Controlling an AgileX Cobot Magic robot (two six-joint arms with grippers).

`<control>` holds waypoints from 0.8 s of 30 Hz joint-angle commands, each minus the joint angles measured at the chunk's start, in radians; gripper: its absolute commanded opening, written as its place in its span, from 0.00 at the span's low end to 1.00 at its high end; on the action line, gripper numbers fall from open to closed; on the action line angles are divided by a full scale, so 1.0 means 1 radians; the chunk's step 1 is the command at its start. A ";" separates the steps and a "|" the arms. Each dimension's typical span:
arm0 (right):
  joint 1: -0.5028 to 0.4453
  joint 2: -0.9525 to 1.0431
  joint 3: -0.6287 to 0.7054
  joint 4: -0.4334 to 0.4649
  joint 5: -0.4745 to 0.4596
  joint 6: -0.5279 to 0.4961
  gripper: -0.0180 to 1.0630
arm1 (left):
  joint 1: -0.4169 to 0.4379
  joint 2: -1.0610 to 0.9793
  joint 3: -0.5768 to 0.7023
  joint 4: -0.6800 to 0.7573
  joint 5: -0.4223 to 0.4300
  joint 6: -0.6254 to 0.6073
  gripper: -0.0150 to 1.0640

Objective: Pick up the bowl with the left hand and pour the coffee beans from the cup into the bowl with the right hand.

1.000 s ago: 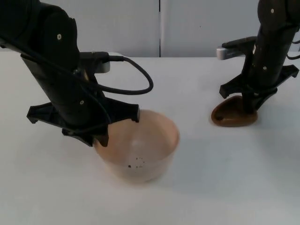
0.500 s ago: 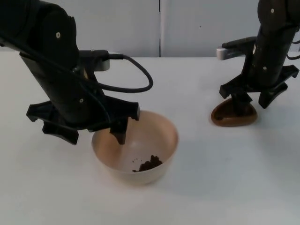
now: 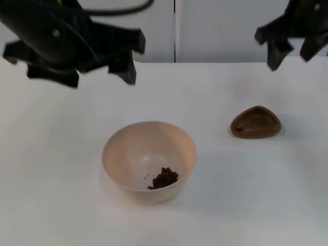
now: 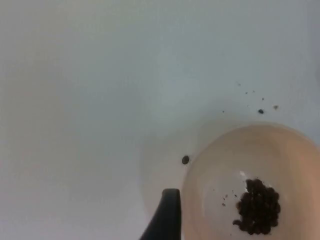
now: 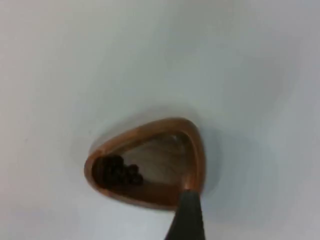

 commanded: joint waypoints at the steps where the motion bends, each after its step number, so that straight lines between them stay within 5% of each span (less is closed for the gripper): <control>1: -0.003 -0.067 0.000 -0.004 0.045 0.001 0.60 | 0.003 -0.067 -0.003 0.006 0.032 0.043 0.75; 12: -0.001 -0.281 0.000 0.049 0.135 0.001 0.60 | 0.003 -0.271 -0.003 0.012 0.120 0.083 0.75; 24: -0.001 -0.534 0.201 0.059 0.076 0.001 0.60 | 0.003 -0.428 -0.001 0.005 0.200 0.085 0.75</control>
